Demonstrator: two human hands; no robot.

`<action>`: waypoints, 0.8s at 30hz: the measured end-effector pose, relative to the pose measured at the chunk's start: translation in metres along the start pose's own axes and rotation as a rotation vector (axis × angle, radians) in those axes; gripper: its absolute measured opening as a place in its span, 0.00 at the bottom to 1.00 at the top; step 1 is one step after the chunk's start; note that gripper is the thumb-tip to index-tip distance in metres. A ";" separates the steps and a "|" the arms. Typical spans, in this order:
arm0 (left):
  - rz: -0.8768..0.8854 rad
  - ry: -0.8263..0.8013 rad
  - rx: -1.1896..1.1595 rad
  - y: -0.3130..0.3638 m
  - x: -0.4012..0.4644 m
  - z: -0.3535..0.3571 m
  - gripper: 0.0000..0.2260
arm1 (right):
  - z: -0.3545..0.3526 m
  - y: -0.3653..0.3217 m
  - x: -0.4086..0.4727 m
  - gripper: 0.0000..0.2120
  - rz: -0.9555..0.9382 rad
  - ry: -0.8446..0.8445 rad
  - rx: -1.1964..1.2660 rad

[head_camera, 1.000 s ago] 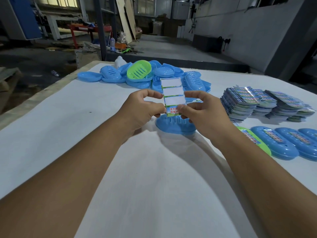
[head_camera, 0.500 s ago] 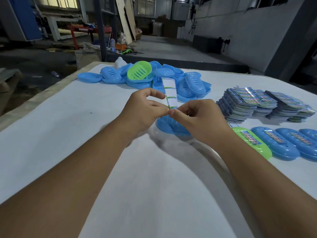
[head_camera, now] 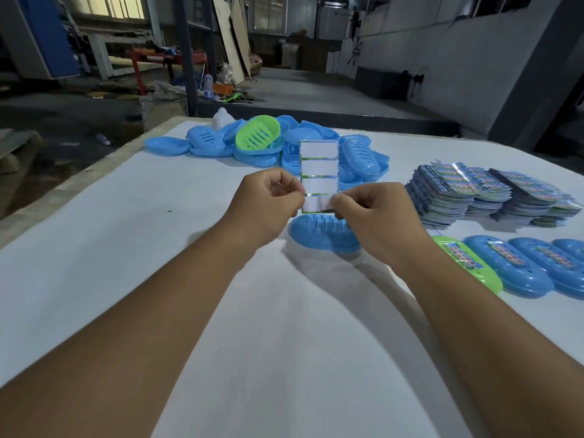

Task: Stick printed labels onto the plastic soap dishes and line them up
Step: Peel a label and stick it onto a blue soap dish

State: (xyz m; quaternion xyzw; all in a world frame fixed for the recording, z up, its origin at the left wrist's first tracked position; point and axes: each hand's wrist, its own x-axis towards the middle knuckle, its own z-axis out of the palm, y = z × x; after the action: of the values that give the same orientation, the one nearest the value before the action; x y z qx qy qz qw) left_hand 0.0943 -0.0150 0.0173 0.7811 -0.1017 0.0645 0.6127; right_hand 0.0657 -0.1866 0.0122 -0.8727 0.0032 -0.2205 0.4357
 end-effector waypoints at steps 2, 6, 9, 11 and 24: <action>-0.045 0.031 -0.014 0.000 0.001 -0.001 0.08 | -0.001 0.002 0.002 0.14 0.032 0.025 0.032; -0.098 0.089 -0.080 0.000 0.005 -0.004 0.03 | -0.004 0.004 0.005 0.13 0.087 0.059 0.075; -0.079 0.073 -0.084 -0.001 0.005 -0.006 0.05 | -0.006 0.005 0.006 0.12 0.119 0.097 0.074; -0.079 0.082 -0.050 -0.001 0.006 -0.008 0.07 | -0.007 0.006 0.008 0.13 0.145 0.114 0.041; -0.120 0.147 0.859 -0.012 0.013 -0.036 0.06 | -0.006 0.006 0.006 0.16 0.130 0.136 -0.061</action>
State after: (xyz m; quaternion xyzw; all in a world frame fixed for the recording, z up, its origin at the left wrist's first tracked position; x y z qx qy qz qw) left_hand 0.1111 0.0220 0.0175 0.9628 0.0239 0.1207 0.2406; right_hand 0.0694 -0.1959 0.0135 -0.8665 0.0961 -0.2502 0.4211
